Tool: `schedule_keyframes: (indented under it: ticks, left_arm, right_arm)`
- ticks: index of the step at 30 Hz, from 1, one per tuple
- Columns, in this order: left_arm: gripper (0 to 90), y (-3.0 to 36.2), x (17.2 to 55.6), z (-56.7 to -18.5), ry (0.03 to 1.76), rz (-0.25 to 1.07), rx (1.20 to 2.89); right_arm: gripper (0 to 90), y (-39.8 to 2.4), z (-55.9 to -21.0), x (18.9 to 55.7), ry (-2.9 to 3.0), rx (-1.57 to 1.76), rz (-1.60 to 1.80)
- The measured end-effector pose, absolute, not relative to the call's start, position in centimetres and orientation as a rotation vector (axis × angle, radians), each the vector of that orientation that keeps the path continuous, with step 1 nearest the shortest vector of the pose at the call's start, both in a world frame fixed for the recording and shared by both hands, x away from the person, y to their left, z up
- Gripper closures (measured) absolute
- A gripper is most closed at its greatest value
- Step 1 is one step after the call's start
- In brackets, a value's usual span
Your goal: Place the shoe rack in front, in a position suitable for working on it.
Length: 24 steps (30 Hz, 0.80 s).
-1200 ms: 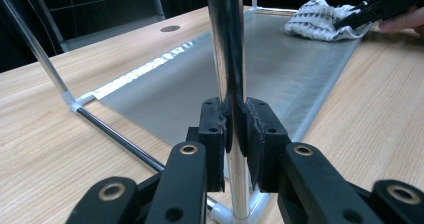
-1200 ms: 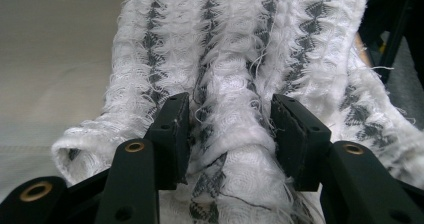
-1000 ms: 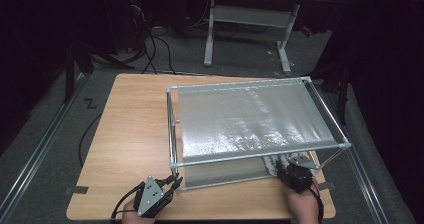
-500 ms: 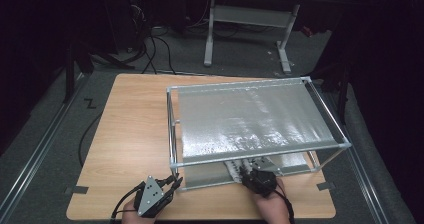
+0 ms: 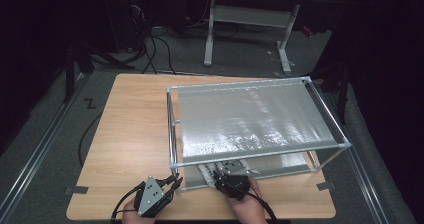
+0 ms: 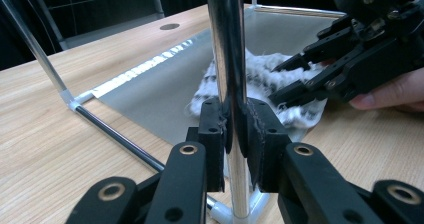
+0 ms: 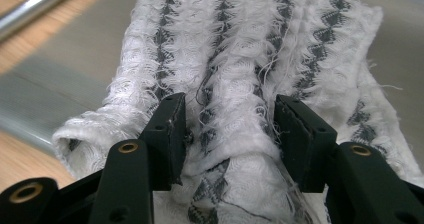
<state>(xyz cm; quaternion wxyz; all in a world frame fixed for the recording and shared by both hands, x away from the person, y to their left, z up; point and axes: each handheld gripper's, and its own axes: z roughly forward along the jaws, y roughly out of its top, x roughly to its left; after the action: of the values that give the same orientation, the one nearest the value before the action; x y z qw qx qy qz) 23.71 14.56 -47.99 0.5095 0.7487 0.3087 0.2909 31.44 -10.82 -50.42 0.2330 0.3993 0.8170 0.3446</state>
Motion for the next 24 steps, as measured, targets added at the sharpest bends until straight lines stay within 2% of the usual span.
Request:
schedule_keyframes:
  ticks: [12,24]
  left_arm:
    - [78.1,14.4,23.8,-47.9,0.747,0.705,1.817]
    - [78.1,14.4,23.8,-48.0,0.741,0.713,1.822]
  right_arm:
    - [48.2,-5.9,-50.3,30.6,2.323,0.929,0.974]
    - [48.2,-4.4,-50.2,29.7,2.358,0.883,1.004]
